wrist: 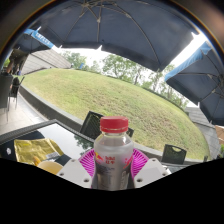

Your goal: Pour water

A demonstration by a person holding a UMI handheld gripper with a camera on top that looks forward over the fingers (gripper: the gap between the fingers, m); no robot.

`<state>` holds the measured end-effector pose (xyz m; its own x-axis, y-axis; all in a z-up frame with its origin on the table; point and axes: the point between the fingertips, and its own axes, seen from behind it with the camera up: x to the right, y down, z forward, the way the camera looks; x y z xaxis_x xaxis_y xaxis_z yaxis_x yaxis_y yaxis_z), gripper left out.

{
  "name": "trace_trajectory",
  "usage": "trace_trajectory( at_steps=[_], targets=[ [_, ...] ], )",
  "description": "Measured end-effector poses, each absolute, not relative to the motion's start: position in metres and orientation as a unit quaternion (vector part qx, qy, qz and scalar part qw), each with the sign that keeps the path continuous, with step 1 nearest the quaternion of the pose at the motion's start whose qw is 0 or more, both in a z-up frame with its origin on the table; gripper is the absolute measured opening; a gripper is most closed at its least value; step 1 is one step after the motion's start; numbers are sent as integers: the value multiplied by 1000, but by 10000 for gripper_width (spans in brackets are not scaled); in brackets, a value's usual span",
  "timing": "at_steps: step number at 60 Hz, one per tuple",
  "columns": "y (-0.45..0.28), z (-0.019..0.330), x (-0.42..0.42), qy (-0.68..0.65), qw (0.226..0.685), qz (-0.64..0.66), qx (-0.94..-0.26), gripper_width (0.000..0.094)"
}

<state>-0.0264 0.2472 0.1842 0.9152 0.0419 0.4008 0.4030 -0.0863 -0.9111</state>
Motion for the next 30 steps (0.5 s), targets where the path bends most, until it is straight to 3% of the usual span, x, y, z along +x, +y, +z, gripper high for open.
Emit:
trace_trajectory(
  at_steps=[8,19,22,30],
  targets=[
    [245,158,2,-55,676,-29,-734,411],
    [241,114,17,-14,655,47,-754,435],
    [239,88,19,-25,643,52,-763,446],
    [236,91,11,-56,655,30,-753,458]
  ],
)
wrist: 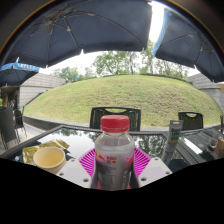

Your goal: Pour water

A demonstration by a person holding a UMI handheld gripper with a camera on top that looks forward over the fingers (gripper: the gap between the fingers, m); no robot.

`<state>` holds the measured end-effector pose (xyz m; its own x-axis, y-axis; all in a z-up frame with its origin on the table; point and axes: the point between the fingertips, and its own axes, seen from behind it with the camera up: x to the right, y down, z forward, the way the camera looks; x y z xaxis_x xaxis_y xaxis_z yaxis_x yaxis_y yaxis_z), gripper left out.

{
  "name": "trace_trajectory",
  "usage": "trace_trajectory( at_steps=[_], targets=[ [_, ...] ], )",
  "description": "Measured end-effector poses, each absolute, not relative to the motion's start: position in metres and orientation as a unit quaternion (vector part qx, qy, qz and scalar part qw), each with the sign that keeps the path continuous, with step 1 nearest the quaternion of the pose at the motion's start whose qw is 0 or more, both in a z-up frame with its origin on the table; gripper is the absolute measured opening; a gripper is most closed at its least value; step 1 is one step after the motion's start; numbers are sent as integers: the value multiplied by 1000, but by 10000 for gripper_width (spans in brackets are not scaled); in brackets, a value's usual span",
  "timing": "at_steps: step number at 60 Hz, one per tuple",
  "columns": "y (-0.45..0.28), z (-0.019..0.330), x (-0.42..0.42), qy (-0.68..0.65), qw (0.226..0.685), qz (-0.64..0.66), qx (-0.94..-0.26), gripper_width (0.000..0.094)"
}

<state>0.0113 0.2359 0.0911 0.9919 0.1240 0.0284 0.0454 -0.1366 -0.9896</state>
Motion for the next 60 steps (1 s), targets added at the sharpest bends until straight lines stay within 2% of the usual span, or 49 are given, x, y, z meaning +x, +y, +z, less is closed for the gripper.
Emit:
trace_trajectory(
  at_steps=[5,10,13,16,18,28,42,47,60],
  targets=[
    [237,98,15,-42,662,30,-748,473],
    [235,91,13,-46,643,24,-764,553],
    [229,90,16,-60,629,14,-775,692],
    [224,104,21,-57,636,8,-770,854],
    [217,106,26,-46,636,5,-770,820],
    [149,109,18,-44,613,19,-789,828],
    [19,104,-10,-87,624,6,-777,829],
    [-18,106,-17,-81,645,6,-760,829],
    [-73,70,-49,-95,630,37,-770,820]
  ],
)
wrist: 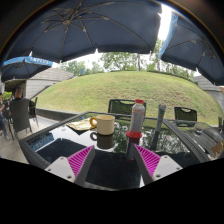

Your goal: Pour water

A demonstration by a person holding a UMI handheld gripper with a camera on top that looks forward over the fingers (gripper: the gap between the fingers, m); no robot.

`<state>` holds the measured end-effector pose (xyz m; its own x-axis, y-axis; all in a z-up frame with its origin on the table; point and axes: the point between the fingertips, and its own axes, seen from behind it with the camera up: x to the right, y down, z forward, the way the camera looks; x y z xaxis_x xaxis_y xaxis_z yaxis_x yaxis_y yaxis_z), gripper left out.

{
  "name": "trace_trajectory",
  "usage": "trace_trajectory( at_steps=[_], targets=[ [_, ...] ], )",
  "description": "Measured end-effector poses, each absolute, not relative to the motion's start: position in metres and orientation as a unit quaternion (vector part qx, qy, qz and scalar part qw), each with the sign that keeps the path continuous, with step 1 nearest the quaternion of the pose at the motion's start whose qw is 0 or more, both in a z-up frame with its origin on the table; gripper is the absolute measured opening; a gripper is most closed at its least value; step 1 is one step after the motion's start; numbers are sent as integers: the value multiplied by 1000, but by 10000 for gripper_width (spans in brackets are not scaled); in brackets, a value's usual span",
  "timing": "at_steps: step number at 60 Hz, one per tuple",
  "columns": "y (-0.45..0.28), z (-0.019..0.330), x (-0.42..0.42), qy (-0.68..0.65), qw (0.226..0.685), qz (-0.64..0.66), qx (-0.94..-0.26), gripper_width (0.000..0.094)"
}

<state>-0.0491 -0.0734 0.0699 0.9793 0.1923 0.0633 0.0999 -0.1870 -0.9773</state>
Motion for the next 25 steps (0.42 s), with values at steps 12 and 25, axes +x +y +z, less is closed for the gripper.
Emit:
trace_trajectory(
  at_steps=[12,25],
  targets=[
    [-92,49,-52,-135,632,28,-762,813],
    [-83,43,-34,-99,627,55,-771,804]
  ],
)
